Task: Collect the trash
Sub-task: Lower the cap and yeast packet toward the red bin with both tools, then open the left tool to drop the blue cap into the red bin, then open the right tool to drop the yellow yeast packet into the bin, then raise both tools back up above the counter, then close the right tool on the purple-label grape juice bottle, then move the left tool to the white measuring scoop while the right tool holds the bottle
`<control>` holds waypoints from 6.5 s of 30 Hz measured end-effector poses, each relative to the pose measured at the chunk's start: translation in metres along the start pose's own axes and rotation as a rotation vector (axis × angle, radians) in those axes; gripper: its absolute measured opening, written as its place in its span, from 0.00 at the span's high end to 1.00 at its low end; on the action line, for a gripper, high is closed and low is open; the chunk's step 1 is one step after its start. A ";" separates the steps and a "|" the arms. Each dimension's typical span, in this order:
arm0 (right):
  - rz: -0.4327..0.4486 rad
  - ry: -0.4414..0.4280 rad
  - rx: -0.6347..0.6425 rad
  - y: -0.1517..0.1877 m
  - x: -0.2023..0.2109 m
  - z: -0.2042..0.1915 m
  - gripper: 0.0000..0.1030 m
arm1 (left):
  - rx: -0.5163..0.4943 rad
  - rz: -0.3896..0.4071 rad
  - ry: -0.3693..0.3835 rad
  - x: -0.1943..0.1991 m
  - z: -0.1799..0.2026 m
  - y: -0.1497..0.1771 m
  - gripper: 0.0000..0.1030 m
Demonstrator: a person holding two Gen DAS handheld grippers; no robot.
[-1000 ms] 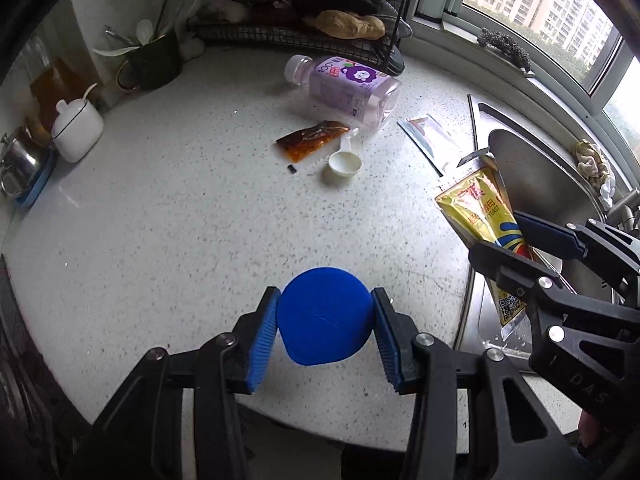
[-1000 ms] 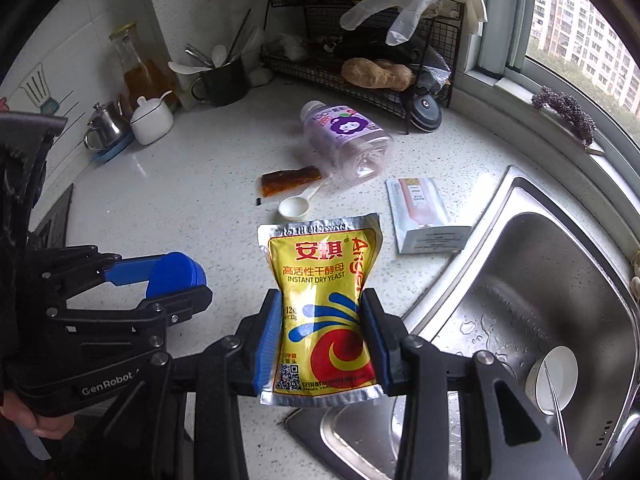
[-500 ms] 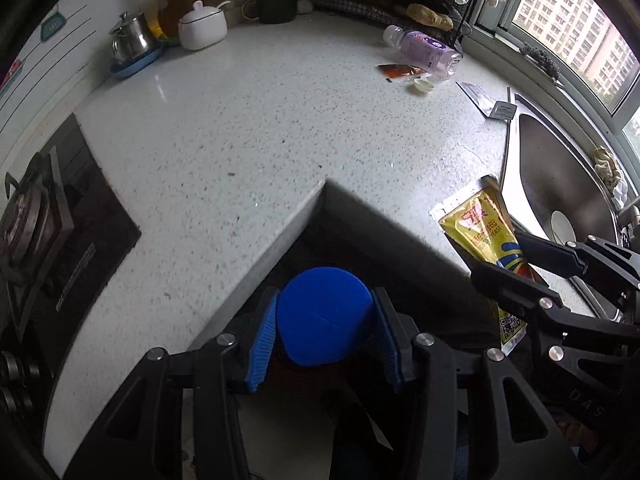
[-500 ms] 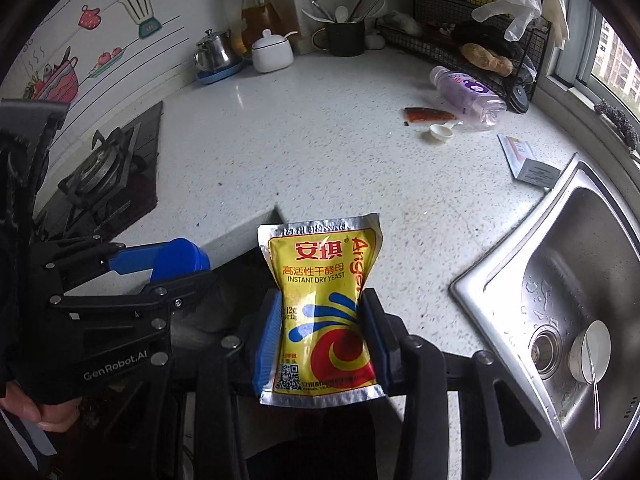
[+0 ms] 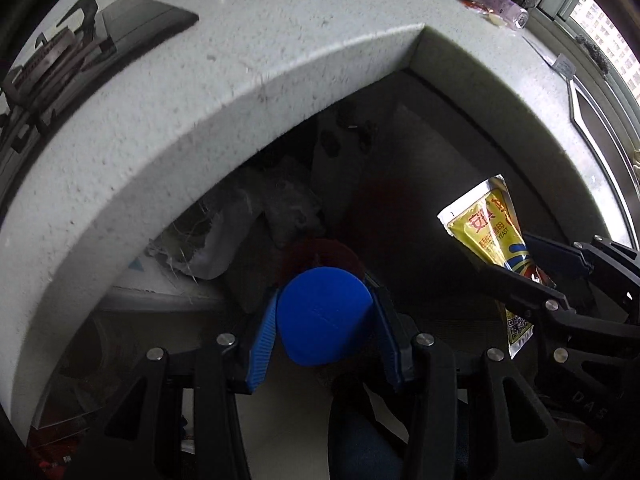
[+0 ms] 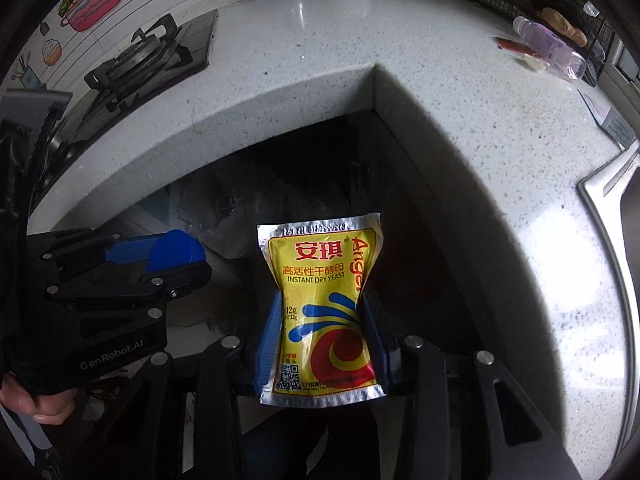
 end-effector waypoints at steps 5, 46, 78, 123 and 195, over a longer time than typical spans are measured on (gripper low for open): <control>-0.027 0.005 0.018 0.014 -0.050 0.009 0.64 | -0.003 -0.016 -0.008 -0.050 -0.001 0.017 0.58; -0.091 0.002 0.189 0.041 -0.187 0.008 0.62 | 0.104 -0.068 -0.022 -0.182 -0.037 0.065 0.21; 0.007 0.062 0.246 0.005 -0.069 -0.022 0.33 | 0.144 0.018 -0.086 -0.036 -0.046 0.051 0.21; 0.428 0.348 -0.270 -0.210 0.142 0.157 0.17 | -0.382 0.312 -0.040 0.096 0.090 -0.299 0.21; 0.208 0.317 -0.398 -0.242 0.081 0.280 0.33 | -0.551 0.005 0.191 -0.046 0.167 -0.405 0.21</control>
Point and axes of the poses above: each gripper's, at about its wrist camera, not at the fingertips, and x roughly against the way its jaws point, z to its right, y to its underside, the point moved 8 cm from there along -x, roughly the way its jaws point, and after that the axes turned 13 degrees about -x, right-handed, at the moved point
